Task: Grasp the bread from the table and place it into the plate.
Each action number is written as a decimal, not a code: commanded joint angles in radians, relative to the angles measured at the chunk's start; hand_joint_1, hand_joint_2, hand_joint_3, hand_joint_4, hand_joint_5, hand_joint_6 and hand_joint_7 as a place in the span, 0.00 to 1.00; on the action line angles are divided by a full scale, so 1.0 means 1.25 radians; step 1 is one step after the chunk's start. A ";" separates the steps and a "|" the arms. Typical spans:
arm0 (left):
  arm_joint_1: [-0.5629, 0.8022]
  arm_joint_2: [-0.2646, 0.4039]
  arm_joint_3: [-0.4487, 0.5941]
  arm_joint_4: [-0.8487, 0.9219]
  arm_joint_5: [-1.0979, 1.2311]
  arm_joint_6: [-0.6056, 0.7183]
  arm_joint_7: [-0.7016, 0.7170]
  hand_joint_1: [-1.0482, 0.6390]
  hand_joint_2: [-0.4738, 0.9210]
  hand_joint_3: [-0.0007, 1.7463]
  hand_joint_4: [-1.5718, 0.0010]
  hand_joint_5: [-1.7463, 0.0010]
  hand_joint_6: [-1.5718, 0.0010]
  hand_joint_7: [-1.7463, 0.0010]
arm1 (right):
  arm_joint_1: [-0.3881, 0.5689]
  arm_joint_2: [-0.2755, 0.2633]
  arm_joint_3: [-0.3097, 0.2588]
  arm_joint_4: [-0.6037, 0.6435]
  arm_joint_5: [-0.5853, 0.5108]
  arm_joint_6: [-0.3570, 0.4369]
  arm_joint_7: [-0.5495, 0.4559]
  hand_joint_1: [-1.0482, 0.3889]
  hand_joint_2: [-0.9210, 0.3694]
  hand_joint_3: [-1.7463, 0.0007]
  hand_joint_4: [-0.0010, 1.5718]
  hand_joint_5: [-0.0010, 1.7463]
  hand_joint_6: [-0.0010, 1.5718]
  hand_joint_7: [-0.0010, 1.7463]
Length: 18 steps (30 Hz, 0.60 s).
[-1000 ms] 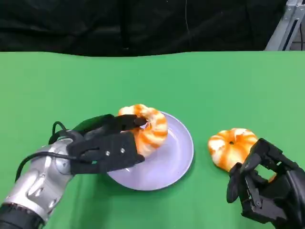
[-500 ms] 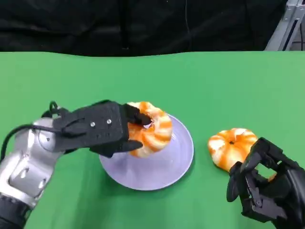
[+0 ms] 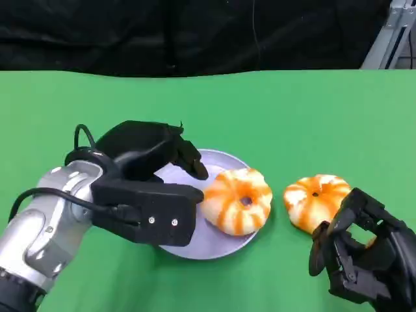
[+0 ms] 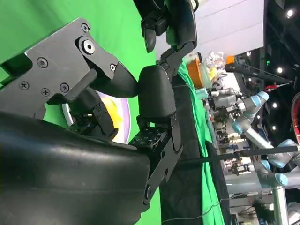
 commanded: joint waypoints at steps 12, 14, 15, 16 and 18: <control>0.103 -0.117 0.178 -0.077 -0.301 0.114 -0.019 0.48 1.00 0.08 0.49 0.94 0.44 1.00 | -0.001 -0.005 -0.006 -0.004 0.004 -0.008 0.004 0.62 0.37 0.27 0.56 1.00 0.44 0.94; 0.123 -0.122 0.220 -0.103 -0.406 0.171 -0.071 0.58 1.00 0.13 0.46 0.93 0.49 1.00 | 0.000 -0.004 -0.004 -0.007 -0.002 -0.008 -0.001 0.62 0.37 0.27 0.56 1.00 0.44 0.94; 0.131 -0.123 0.237 -0.117 -0.447 0.202 -0.089 0.60 1.00 0.15 0.45 0.93 0.50 1.00 | 0.001 -0.005 -0.003 -0.009 -0.004 -0.008 -0.003 0.62 0.37 0.27 0.56 1.00 0.44 0.94; 0.144 -0.125 0.255 -0.135 -0.487 0.236 -0.102 0.63 1.00 0.20 0.44 0.93 0.50 1.00 | 0.001 -0.005 -0.003 -0.010 -0.005 -0.008 -0.004 0.62 0.37 0.26 0.56 1.00 0.44 0.94; 0.173 -0.135 0.295 -0.179 -0.576 0.317 -0.118 0.67 0.98 0.32 0.42 0.93 0.49 0.99 | 0.001 -0.005 -0.003 -0.009 -0.004 -0.010 -0.003 0.62 0.37 0.26 0.56 1.00 0.44 0.95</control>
